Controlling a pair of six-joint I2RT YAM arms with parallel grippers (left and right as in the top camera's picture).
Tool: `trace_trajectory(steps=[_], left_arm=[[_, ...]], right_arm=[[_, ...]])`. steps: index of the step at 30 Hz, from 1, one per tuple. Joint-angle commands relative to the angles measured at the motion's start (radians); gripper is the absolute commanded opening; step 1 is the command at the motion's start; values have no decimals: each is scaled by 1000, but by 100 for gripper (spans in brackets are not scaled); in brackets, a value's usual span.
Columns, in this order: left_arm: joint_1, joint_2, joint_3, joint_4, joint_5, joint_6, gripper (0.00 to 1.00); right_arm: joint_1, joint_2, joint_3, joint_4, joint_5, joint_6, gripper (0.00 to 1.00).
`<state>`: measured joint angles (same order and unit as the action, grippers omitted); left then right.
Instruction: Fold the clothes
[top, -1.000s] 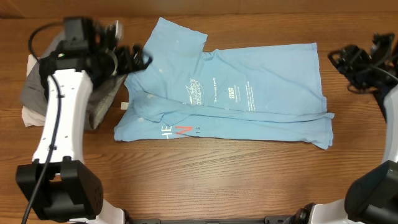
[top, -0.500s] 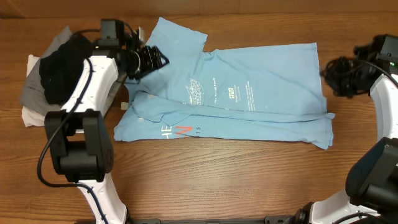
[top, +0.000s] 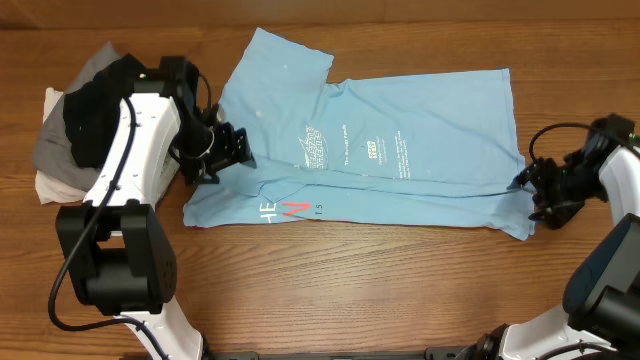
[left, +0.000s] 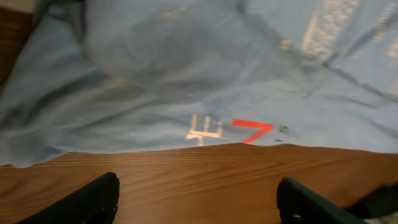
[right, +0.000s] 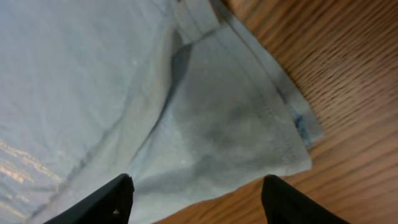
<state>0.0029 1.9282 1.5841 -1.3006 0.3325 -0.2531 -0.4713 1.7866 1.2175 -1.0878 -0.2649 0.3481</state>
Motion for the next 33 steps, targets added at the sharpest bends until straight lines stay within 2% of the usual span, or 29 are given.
trace_trajectory(steps=[1, 7, 11, 13, 16, 19, 20, 22, 24, 26, 28, 31, 33], left_arm=[[26, -15, -65, 32, -79, 1, 85], [74, -15, -183, 123, -81, -48, 93], [91, -15, -255, 190, -81, -51, 94], [92, -15, -292, 233, -85, -66, 96], [92, -15, -340, 303, -146, -120, 98], [92, -15, -379, 372, -172, -176, 100], [92, -15, -386, 387, -172, -188, 100], [92, -15, -391, 402, -172, -203, 91], [92, -15, -391, 410, -172, -205, 69], [91, -15, -392, 410, -181, -218, 42], [91, -15, -396, 409, -186, -223, 24], [88, -15, -411, 411, -187, -224, 5], [89, -15, -427, 412, -194, -224, 4]], right_arm=[[-2, 2, -65, 57, -90, 4, 65], [-1, 3, -190, 194, -141, 77, 48], [-7, 3, -216, 245, -115, 99, 27], [-9, 3, -216, 273, -114, 98, 12], [-9, 3, -216, 274, -118, 98, 10], [-9, 3, -216, 255, -113, 90, 15], [-9, 3, -216, 252, -110, 90, 20], [-9, 3, -216, 251, -110, 90, 24], [-9, 3, -216, 248, -110, 91, 25], [-9, 3, -216, 247, -95, 92, 17], [-9, 3, -216, 247, -60, 102, 15], [-9, 3, -216, 250, -20, 130, 7], [-9, 3, -216, 254, -9, 137, 4]])
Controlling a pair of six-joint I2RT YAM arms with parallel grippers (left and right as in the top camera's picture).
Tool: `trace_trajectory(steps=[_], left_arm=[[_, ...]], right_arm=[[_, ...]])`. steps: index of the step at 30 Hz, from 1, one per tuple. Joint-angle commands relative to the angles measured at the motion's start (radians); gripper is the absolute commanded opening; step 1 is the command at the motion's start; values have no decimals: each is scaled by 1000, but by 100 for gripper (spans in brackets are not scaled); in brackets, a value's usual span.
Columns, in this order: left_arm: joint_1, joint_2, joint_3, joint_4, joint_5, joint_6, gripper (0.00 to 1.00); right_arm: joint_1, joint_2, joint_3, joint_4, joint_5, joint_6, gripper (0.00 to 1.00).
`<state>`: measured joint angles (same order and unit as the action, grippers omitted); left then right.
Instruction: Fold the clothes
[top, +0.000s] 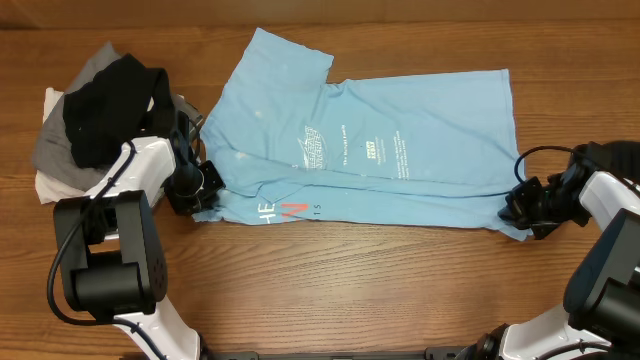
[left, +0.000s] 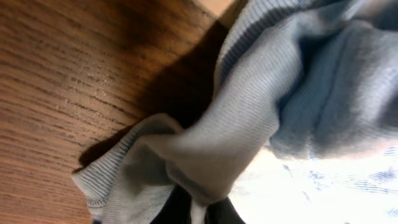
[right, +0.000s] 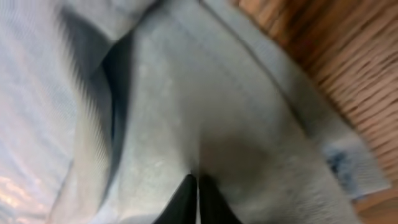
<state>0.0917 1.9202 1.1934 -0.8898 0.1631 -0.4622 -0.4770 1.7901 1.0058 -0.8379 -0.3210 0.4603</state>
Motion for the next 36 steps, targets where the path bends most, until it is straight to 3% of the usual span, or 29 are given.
trace_trajectory(steps=[1, 9, 17, 22, 25, 31, 36], left_arm=[[0, -7, -48, 1, -35, -14, 4], [0, -7, -93, -97, -45, 45, 4], [-2, -7, -94, -206, -145, 85, 4], [-1, -7, -94, -202, -145, 85, 5], [-1, -7, -94, -195, -145, 85, 11], [-1, -7, -94, -183, -140, 85, 11], [-1, -7, -94, -187, -137, 93, 11]], right_arm=[[-3, 0, -5, 3, 58, 36, 4], [-17, 0, -5, -32, 166, 76, 4], [-124, 0, -4, -84, 183, 74, 4], [-176, -21, 2, -76, 79, -15, 4], [-172, -64, 11, -78, 42, -42, 4], [-128, -131, 10, -88, -93, -119, 4], [-31, -126, -88, 5, -6, -43, 4]])
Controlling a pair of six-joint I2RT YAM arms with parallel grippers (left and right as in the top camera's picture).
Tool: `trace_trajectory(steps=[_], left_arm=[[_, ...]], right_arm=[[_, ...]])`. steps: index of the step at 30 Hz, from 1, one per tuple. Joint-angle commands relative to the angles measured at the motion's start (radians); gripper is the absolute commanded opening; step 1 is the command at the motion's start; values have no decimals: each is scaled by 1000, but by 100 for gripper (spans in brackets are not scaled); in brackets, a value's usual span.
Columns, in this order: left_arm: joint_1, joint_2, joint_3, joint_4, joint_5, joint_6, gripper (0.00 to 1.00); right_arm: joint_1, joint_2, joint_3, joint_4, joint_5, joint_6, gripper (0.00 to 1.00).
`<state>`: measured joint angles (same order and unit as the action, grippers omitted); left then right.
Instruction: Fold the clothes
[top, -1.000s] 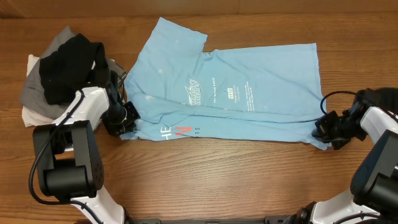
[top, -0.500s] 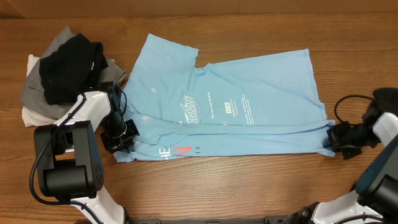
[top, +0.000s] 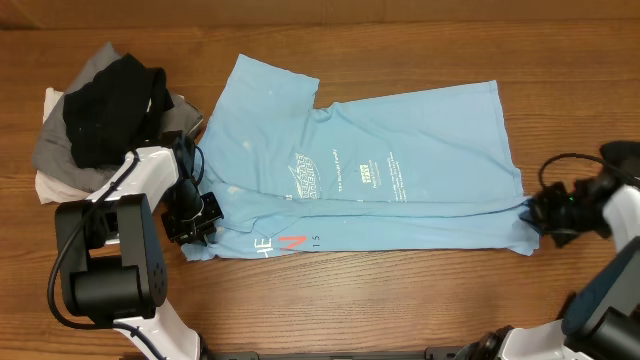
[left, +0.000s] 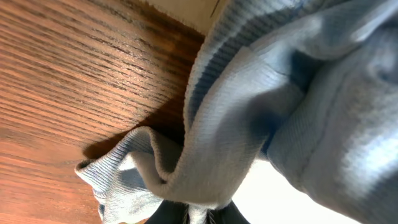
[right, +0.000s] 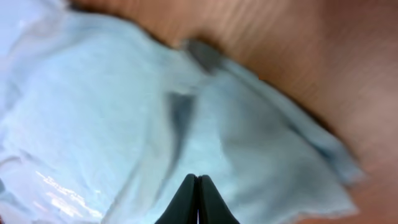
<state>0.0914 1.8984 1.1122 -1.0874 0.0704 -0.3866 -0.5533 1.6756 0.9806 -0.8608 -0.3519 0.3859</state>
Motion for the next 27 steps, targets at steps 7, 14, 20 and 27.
trace_trajectory(steps=[7, 14, 20, 27], left_arm=[[-1, 14, -13, 3, -44, 46, 10], [-1, 14, -13, 6, -45, 74, 12], [-1, 14, -13, -14, -44, 89, 15], [-1, 14, -13, -114, -45, 96, 15]], right_arm=[[51, -11, -256, 180, 183, 252, 4], [-97, -11, -319, 195, 258, 274, 4], [-236, -11, -317, 168, 254, 213, 4], [-245, -28, -310, 158, 246, 182, 4]])
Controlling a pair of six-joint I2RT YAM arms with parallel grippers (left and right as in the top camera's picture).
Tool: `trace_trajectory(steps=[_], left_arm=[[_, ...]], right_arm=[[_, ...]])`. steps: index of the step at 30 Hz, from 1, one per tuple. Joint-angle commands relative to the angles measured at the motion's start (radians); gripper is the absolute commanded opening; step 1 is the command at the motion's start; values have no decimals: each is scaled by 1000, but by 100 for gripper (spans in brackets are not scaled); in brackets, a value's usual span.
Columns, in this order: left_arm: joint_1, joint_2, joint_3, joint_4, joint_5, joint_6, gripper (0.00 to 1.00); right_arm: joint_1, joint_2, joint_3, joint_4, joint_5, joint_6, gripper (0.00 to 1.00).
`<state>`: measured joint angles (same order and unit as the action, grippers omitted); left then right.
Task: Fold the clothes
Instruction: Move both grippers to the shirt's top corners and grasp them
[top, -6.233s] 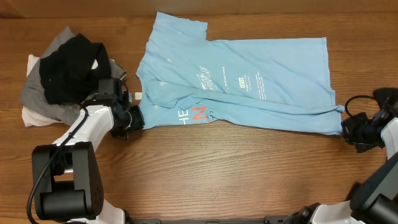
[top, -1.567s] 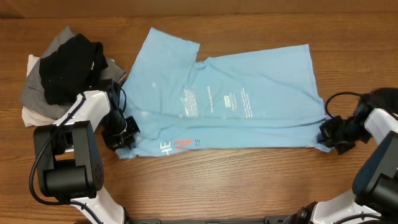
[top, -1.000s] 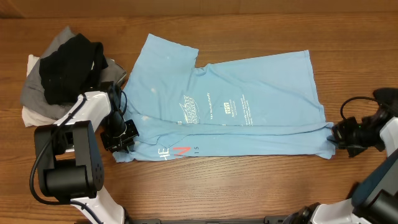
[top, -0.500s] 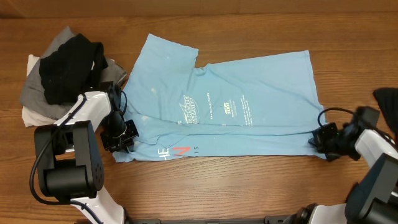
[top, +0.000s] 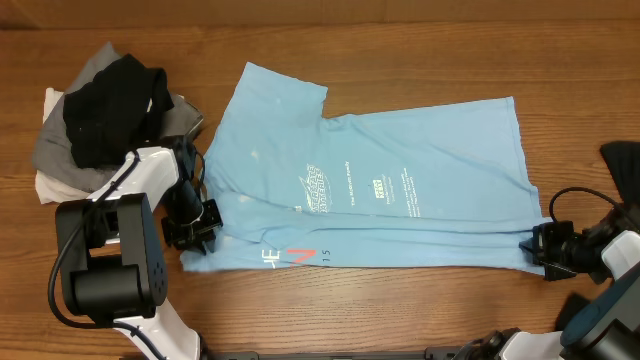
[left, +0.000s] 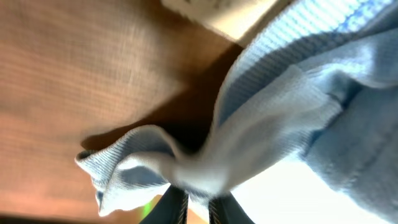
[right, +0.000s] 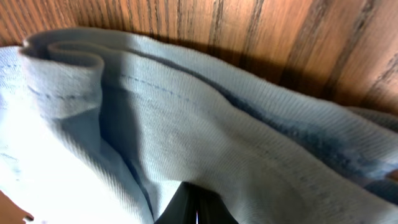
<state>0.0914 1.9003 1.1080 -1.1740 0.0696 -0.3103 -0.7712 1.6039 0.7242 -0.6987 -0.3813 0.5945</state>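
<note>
A light blue T-shirt (top: 370, 190) with white chest print and a red-and-white logo lies spread across the table, its near long edge folded over. My left gripper (top: 200, 232) is shut on the shirt's near left corner; the left wrist view shows bunched blue cloth (left: 261, 124) pinched between the dark fingers (left: 171, 208). At the near right corner my right gripper (top: 537, 250) is shut on the hem, and folds of blue fabric (right: 186, 124) fill the right wrist view.
A pile of grey, black and white clothes (top: 95, 110) sits at the far left of the wooden table (top: 330, 300), close behind my left arm. Bare wood runs along the near edge and to the right of the shirt.
Both grippers, still shut on the corners, have moved toward the near edge of the table and a little right. The shirt has shifted with them and lies flatter.
Both grippers stood open beside the shirt's near corners. Then each was shut on its corner, left and right. The shirt was then drawn slightly left and now sits nearer the table's front edge, stretched between the two grippers.
</note>
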Motion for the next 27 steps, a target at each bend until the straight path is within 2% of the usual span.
trace_trajectory(steps=[1, 3, 5, 8, 9, 10, 13, 17, 19, 21, 22, 23, 24, 26, 27], left_arm=[[-1, 13, -8, -36, -44, 19, 14], [-1, 13, -8, -41, -44, 18, 13], [-1, 12, -8, -38, -36, 0, 18], [0, 12, -1, -36, 3, 0, 40], [0, 12, 5, -38, 10, 1, 43], [0, 12, 18, -48, 10, 3, 45], [0, 9, 78, -101, 23, 32, 44], [0, -37, 224, -187, 79, 68, 46], [0, -73, 313, -210, 110, 68, 50], [0, -107, 404, -205, 171, 75, 62], [-2, -119, 445, -182, 220, 88, 75], [-4, -132, 483, -142, 306, 116, 95], [-8, -138, 505, -93, 402, 161, 100], [-19, -143, 529, 20, 576, 258, 100], [-22, -142, 529, 57, 588, 248, 100]], right_arm=[[-27, 36, -47, -11, 271, -27, 4], [-27, 11, -24, -24, 246, -38, 4], [-27, -23, 5, -39, 209, -52, 4], [-27, -84, 66, -86, 156, -53, 4], [-27, -103, 87, -103, 137, -53, 4], [-26, -119, 107, -121, 121, -58, 6], [-26, -161, 163, -164, 87, -79, 28], [-10, -199, 231, -187, 35, -111, 33], [4, -209, 269, -187, -21, -135, 35], [27, -212, 317, -195, -81, -169, 36], [42, -212, 337, -194, -112, -182, 37], [59, -212, 354, -190, -145, -202, 38], [79, -212, 369, -180, -179, -225, 39], [131, -212, 393, -138, -243, -285, 45], [145, -212, 396, -125, -251, -290, 46]])
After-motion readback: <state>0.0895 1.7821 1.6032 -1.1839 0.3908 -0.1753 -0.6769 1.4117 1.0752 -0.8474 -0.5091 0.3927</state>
